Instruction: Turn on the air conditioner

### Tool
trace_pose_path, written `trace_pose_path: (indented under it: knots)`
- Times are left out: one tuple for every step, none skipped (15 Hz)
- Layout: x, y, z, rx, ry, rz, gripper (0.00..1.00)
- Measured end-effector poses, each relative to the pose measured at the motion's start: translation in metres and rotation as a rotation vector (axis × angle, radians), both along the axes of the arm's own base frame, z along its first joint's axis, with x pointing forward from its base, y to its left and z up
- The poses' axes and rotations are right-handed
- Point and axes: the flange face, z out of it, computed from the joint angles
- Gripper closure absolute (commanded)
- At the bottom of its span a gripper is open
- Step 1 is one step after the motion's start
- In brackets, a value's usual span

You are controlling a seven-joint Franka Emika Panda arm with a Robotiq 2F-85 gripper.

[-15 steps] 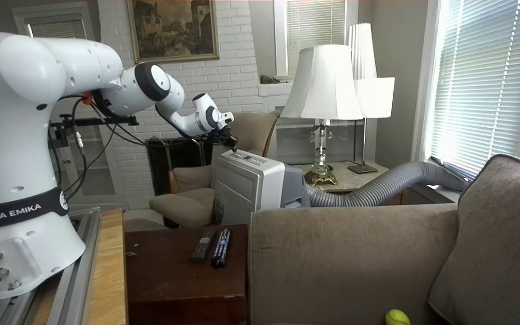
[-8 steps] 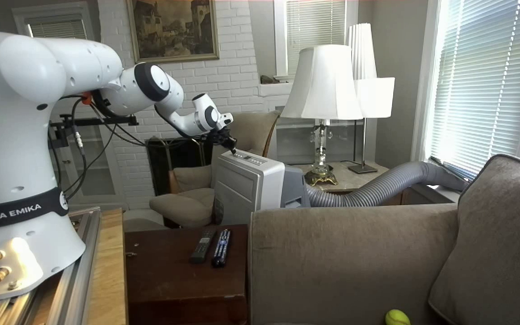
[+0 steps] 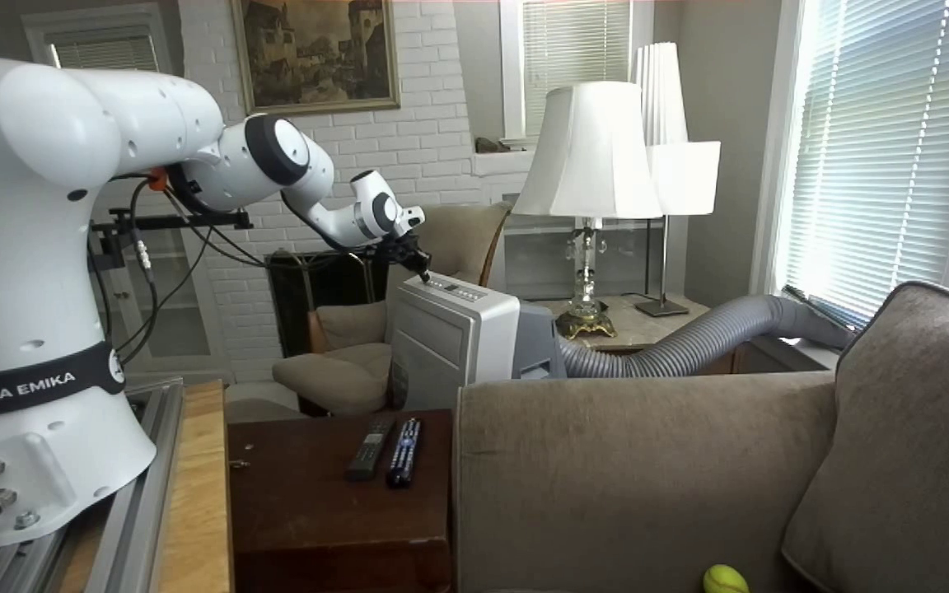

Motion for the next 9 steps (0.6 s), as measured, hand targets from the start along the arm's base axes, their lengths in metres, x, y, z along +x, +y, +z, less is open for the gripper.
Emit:
trace_pose_path:
  knots:
    - [0.000,0.001,0.002,0.012,0.002,0.000,1.00]
    - [-0.001,0.004,0.006,0.033,0.000,0.003,1.00]
    - [-0.001,0.008,0.014,0.064,-0.009,0.009,1.00]
    - [-0.001,0.012,0.025,0.096,-0.021,0.014,1.00]
    - [0.000,0.016,0.036,0.124,-0.032,0.019,1.00]
    - [0.000,0.018,0.045,0.142,-0.041,0.022,1.00]
    - [0.001,0.019,0.050,0.152,-0.046,0.022,1.00]
    - [0.002,0.019,0.053,0.157,-0.048,0.022,1.00]
    - [0.002,0.018,0.053,0.158,-0.047,0.021,1.00]
